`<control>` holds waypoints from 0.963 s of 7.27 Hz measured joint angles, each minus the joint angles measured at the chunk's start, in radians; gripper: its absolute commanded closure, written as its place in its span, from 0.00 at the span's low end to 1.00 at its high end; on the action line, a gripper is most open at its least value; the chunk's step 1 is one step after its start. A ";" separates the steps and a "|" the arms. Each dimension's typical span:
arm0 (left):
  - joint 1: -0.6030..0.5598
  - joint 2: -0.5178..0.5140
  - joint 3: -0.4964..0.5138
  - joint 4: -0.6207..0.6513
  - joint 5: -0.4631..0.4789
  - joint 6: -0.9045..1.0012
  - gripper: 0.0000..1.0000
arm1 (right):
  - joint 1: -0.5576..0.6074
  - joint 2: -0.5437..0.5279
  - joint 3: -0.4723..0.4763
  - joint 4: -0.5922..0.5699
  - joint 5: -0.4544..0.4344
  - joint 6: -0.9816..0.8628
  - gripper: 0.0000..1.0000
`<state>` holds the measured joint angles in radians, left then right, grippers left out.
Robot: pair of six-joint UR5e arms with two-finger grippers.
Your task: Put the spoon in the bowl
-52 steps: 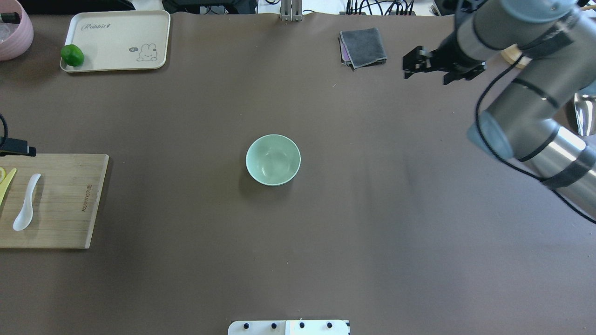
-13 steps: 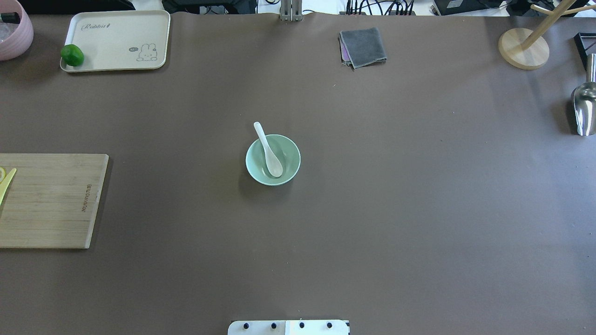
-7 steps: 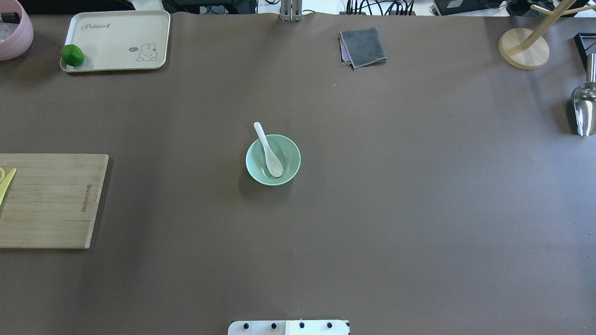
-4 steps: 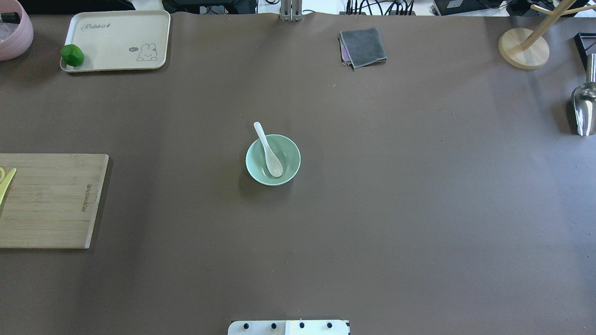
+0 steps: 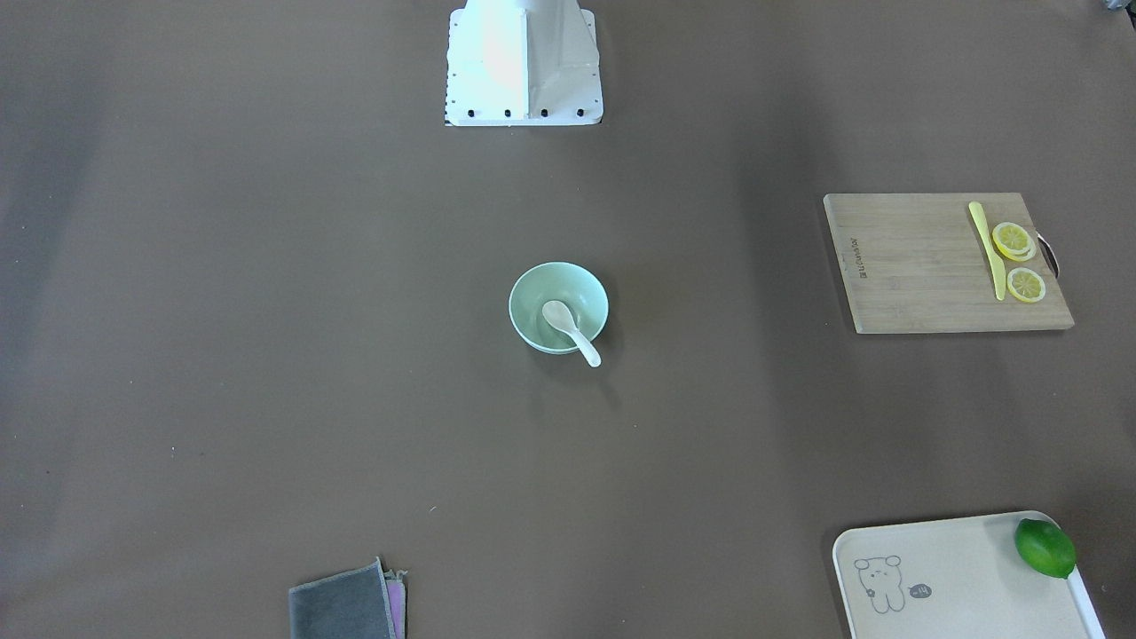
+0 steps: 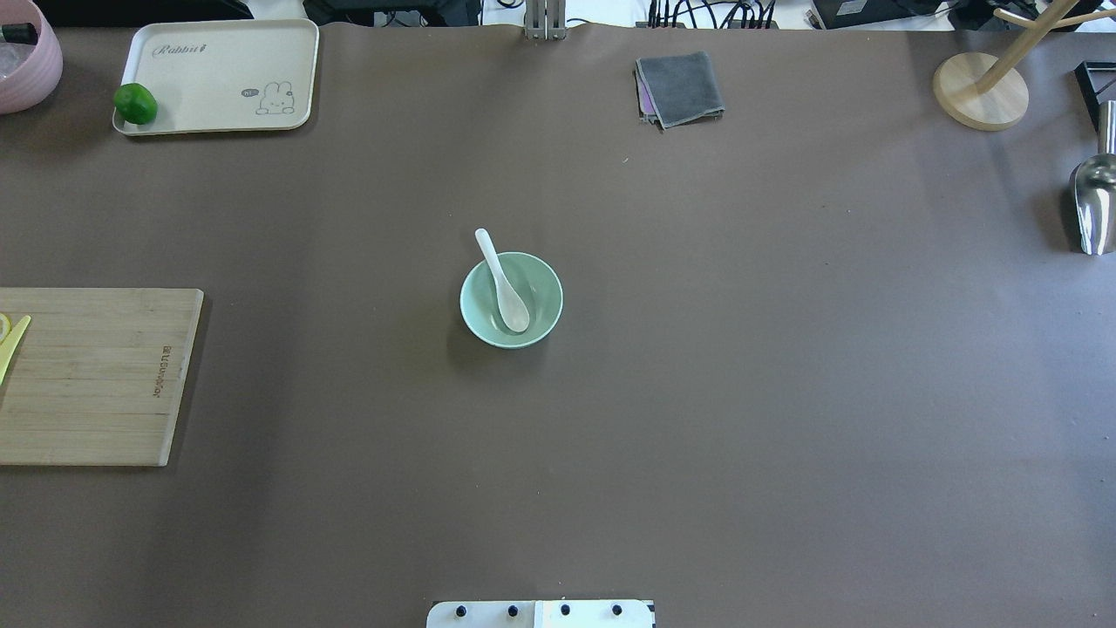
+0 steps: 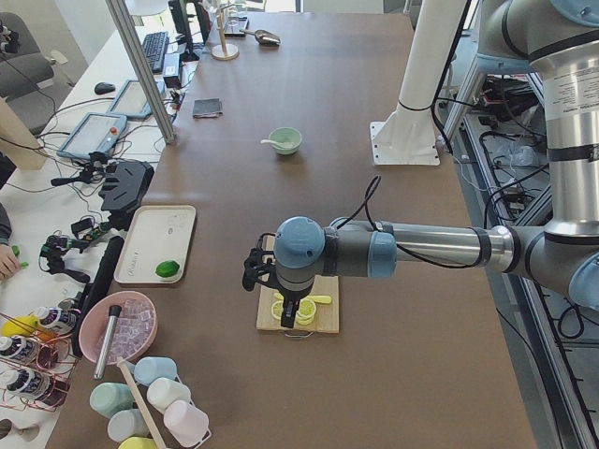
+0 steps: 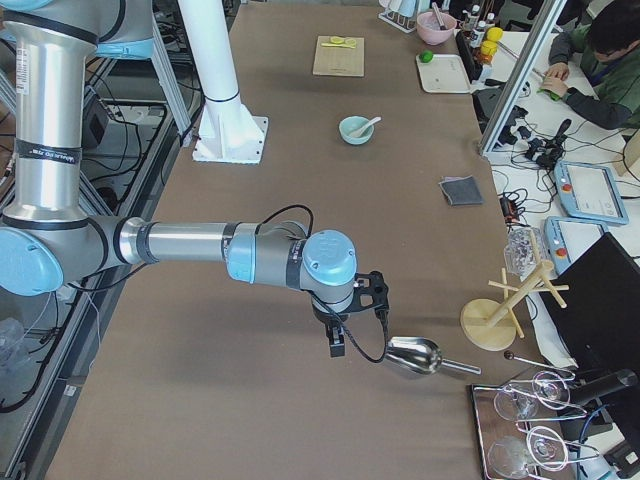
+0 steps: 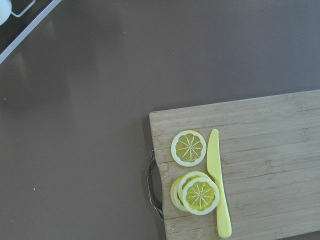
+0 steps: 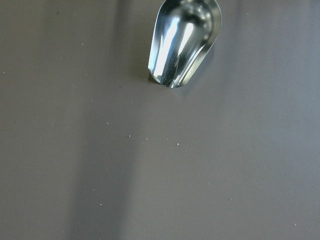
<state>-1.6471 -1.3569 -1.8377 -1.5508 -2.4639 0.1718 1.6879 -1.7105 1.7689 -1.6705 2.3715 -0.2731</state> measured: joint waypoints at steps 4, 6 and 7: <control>0.000 0.000 0.001 0.001 0.015 -0.001 0.02 | -0.012 -0.001 -0.001 0.000 0.000 -0.001 0.00; 0.001 -0.008 -0.005 0.001 0.104 -0.001 0.02 | -0.013 -0.002 -0.002 0.000 0.000 -0.001 0.00; 0.002 -0.011 -0.006 0.001 0.133 -0.001 0.02 | -0.014 -0.003 -0.002 0.000 0.000 -0.001 0.00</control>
<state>-1.6449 -1.3680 -1.8441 -1.5494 -2.3313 0.1712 1.6742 -1.7131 1.7673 -1.6705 2.3715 -0.2745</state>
